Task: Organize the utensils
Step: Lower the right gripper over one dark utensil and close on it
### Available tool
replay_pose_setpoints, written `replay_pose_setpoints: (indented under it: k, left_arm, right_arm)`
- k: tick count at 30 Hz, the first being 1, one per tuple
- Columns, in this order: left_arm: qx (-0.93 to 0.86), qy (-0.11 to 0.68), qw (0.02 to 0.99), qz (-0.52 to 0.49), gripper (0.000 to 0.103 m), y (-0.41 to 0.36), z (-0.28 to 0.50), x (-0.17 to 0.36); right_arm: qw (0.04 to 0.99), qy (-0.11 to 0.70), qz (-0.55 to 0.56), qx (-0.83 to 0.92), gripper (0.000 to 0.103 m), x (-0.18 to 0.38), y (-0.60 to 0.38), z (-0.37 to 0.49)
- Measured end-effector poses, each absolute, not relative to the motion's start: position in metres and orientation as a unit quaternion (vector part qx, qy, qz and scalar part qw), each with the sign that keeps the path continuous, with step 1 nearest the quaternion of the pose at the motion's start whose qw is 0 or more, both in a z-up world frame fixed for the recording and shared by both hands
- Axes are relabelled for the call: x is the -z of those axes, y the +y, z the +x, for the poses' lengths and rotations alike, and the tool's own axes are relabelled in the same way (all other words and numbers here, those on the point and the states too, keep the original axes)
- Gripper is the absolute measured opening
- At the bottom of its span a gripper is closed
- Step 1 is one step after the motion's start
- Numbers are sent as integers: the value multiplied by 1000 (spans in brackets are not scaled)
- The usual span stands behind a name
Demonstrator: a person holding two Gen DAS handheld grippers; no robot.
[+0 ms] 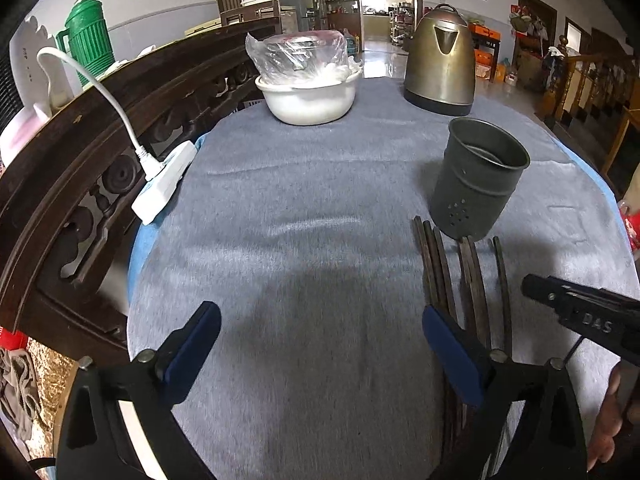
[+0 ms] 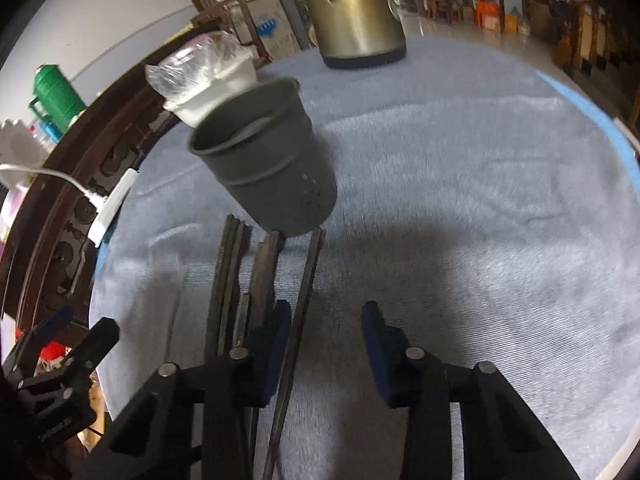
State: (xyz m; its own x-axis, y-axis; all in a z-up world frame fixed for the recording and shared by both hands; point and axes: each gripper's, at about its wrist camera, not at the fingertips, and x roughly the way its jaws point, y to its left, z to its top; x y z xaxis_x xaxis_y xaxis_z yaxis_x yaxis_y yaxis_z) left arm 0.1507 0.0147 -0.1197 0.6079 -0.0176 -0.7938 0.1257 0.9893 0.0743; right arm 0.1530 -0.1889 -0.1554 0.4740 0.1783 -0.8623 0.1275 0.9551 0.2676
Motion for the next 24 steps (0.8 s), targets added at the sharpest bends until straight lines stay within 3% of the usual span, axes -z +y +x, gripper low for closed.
replay_pose_setpoints:
  k: [10, 17, 24]
  left_arm:
    - [81, 489, 868, 30, 70, 13, 168, 144]
    - [132, 516, 846, 4, 59, 5, 177, 154]
    - [177, 531, 829, -5, 59, -12, 191, 158]
  right_arm:
    - [829, 533, 167, -15, 28, 176, -184, 166]
    - [829, 537, 152, -31, 15, 177, -170, 168]
    - [831, 532, 160, -15, 12, 179, -189, 163]
